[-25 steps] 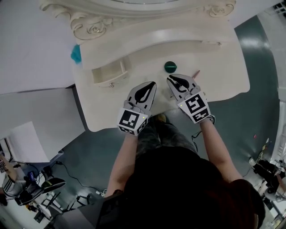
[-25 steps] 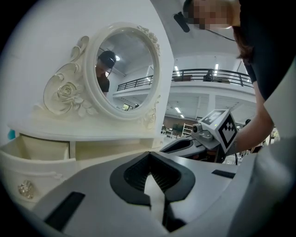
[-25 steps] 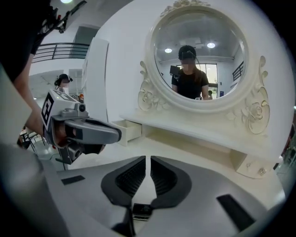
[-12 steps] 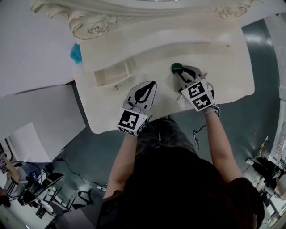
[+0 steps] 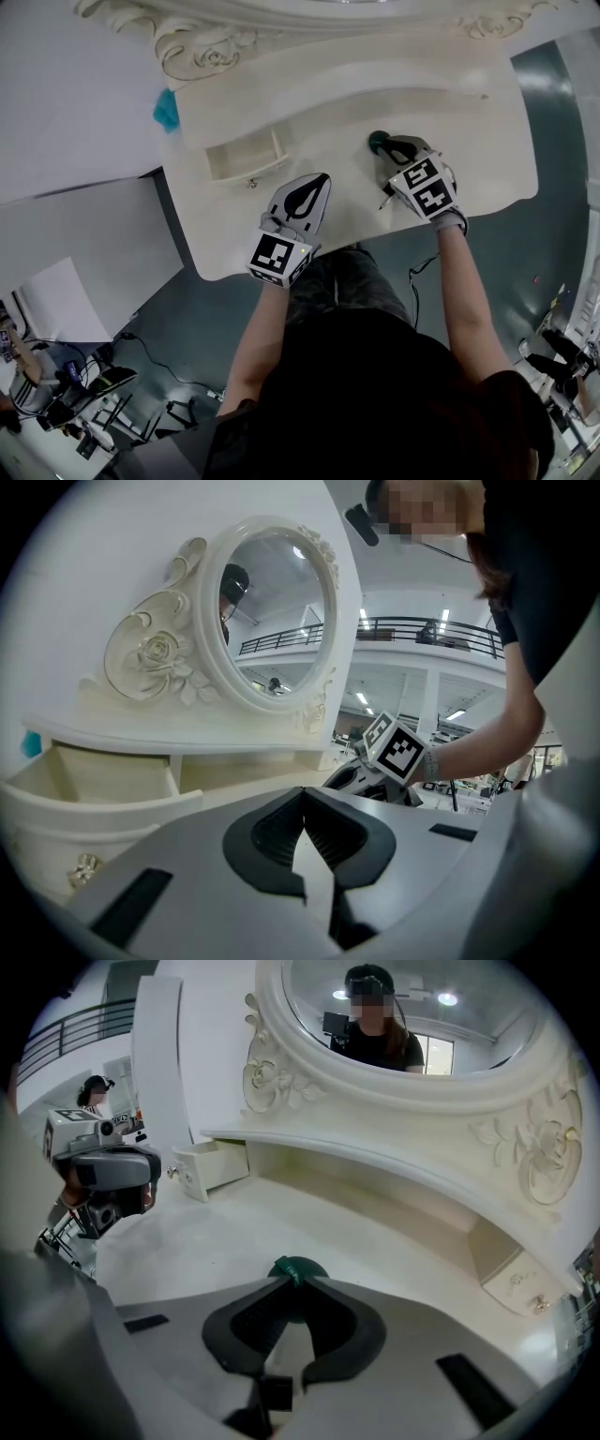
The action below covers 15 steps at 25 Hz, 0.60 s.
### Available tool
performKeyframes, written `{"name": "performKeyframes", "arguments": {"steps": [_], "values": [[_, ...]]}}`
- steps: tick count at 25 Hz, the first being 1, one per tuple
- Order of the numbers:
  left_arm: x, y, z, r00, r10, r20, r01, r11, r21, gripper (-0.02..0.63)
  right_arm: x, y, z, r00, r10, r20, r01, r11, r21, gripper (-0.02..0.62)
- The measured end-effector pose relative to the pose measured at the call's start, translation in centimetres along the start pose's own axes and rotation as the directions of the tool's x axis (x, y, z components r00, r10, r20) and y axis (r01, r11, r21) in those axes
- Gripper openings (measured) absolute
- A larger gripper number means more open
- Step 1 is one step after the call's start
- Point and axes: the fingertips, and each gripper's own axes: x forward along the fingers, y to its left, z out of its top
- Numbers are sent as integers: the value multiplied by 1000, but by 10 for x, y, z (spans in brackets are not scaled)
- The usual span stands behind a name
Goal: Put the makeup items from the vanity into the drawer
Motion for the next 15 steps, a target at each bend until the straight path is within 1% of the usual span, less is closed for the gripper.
{"name": "performKeyframes", "arguments": {"steps": [2, 4, 7, 11, 15], "values": [[-3, 0, 1, 1000, -5, 1, 5, 1000, 4, 12, 0, 1, 1, 1000, -18, -2, 18, 1000, -15, 35], [-6, 0, 1, 1000, -8, 1, 8, 1000, 9, 12, 0, 1, 1, 999, -54, -2, 54, 998, -43, 21], [-13, 1, 2, 1000, -9, 1, 9, 1000, 11, 12, -6, 6, 5, 997, -83, 9, 83, 994, -71, 21], [-21, 5, 4, 1000, -7, 1, 7, 1000, 11, 12, -18, 21, 26, 995, -77, 64, 82, 993, -83, 21], [-25, 10, 7, 1000, 0, 3, 0, 1000, 16, 12, -31, 41, 52, 991, -47, 127, 63, 991, -119, 21]]}}
